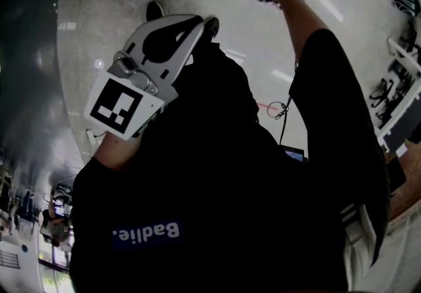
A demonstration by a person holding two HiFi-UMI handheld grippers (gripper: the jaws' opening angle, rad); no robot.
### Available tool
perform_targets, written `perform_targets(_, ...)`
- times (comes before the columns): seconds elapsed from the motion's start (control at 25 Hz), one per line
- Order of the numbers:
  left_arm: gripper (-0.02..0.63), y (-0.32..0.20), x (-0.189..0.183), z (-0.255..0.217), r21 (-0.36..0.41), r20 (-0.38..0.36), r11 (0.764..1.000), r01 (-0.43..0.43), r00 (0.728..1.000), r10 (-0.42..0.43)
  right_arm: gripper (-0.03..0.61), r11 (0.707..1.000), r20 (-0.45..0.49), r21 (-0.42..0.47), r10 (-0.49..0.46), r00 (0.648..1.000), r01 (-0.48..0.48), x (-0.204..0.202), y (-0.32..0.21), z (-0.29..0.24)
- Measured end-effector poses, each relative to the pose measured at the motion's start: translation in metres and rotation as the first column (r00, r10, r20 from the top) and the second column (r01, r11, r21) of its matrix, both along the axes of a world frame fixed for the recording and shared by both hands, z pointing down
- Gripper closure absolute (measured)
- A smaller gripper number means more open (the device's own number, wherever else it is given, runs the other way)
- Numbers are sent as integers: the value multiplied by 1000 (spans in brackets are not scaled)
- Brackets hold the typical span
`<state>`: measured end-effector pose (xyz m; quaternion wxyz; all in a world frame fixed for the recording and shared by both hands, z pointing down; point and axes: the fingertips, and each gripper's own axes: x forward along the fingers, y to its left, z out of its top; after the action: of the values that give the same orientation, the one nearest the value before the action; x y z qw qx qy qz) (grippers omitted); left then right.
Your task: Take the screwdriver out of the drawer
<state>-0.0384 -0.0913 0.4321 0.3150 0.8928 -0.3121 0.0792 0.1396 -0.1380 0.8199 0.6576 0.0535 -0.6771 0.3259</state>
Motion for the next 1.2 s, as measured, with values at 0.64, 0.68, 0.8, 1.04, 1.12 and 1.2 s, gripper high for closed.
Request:
perform_targets(0.64, 612, -5, 1, -6, 21, -16, 1000, 7, 1000, -7, 528, 987, 38, 158, 0, 999, -6, 4, -6, -20)
perform_targets(0.68, 612, -5, 2, -6, 22, -17, 1000, 5, 1000, -5, 528, 988, 62, 152, 10, 998, -20, 1, -3, -23)
perform_targets(0.8, 612, -2, 1, -5, 27, -19, 1000, -4, 1000, 4, 528, 980, 91, 190, 41, 995, -57, 2, -8, -28)
perform_targets(1.04, 612, 3, 1, -19, 31, -22, 999, -26, 999, 27, 528, 937, 221, 239, 202, 954, -254, 1, -18, -67)
perform_targets(1.12, 612, 5, 2, -31, 44, -23, 998, -42, 999, 43, 528, 925, 257, 233, 239, 936, -300, -1, -12, -87)
perform_targets(1.2, 612, 5, 4, -42, 61, -23, 996, -62, 998, 63, 528, 908, 314, 247, 255, 914, -338, -5, -12, -111)
